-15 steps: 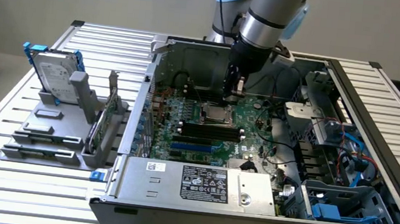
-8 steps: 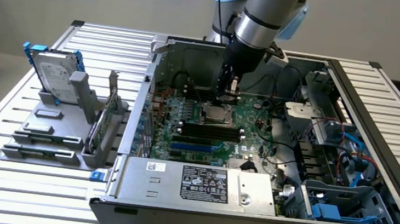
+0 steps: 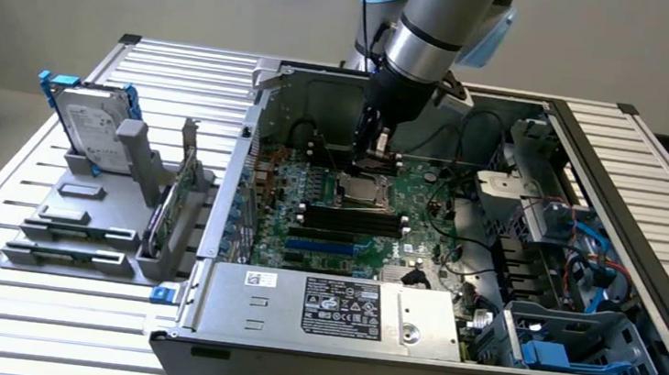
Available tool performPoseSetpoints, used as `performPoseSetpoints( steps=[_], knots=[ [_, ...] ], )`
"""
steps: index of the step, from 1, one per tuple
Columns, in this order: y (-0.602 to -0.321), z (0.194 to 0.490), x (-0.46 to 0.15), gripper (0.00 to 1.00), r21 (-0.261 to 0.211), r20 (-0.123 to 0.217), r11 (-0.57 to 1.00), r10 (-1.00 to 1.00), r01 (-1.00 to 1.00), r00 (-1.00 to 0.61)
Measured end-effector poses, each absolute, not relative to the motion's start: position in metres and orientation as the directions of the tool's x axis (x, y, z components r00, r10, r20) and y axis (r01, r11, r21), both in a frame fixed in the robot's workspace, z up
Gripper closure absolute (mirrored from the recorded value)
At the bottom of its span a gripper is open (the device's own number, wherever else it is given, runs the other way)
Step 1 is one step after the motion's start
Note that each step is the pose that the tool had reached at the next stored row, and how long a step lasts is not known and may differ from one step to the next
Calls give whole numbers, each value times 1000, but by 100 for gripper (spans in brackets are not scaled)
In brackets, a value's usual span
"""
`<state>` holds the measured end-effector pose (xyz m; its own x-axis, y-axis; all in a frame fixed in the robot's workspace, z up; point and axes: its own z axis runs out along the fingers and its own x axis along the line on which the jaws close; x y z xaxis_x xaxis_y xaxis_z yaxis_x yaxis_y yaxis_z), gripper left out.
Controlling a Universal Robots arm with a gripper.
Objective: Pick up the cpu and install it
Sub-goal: 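Close the cpu cover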
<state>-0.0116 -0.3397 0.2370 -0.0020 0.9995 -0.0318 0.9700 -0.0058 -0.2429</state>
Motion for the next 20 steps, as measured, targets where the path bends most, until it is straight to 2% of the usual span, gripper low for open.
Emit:
performPoseSetpoints(
  steps=[14,20],
  knots=[
    [-337,221,-25,89,-245,-23,-7,1000,970,1],
    [-332,217,-26,89,-245,-7,-7,1000,970,6]
  ],
)
